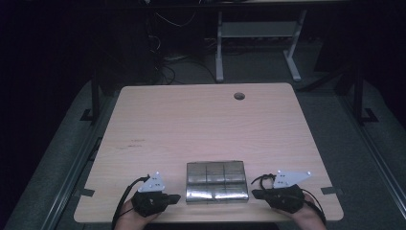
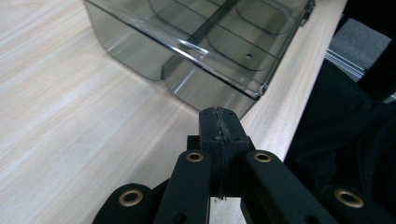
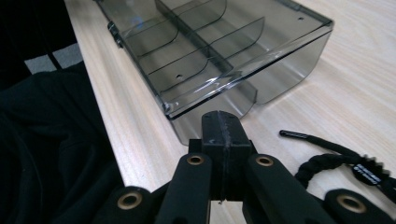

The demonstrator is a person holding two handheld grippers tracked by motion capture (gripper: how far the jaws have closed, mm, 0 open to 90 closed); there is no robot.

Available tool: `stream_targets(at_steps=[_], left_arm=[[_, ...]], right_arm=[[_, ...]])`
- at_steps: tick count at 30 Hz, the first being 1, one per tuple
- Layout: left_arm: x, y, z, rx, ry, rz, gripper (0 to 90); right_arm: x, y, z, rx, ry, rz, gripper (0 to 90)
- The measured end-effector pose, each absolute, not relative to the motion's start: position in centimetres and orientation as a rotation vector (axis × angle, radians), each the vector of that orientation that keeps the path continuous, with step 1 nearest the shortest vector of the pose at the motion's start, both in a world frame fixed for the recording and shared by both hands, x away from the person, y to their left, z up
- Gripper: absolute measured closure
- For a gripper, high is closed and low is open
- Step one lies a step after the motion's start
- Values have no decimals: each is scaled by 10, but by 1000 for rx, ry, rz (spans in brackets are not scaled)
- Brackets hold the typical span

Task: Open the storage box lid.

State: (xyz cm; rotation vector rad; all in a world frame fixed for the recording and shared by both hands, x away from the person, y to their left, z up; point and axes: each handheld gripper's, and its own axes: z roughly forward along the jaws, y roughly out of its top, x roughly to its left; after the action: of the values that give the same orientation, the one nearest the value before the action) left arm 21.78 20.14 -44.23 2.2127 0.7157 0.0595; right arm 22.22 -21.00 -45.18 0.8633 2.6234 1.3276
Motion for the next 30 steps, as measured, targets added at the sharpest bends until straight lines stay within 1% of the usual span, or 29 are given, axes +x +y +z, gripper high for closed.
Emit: stream_targets(at_steps=[11,30], left_arm=[[217,194,-441,2220,678,43,898],[218,191,-440,2204,662,40,898]], right_arm=[[220,-204,-451,791,2663,1345,898],[220,-203,-451,781,2670,1349,898]])
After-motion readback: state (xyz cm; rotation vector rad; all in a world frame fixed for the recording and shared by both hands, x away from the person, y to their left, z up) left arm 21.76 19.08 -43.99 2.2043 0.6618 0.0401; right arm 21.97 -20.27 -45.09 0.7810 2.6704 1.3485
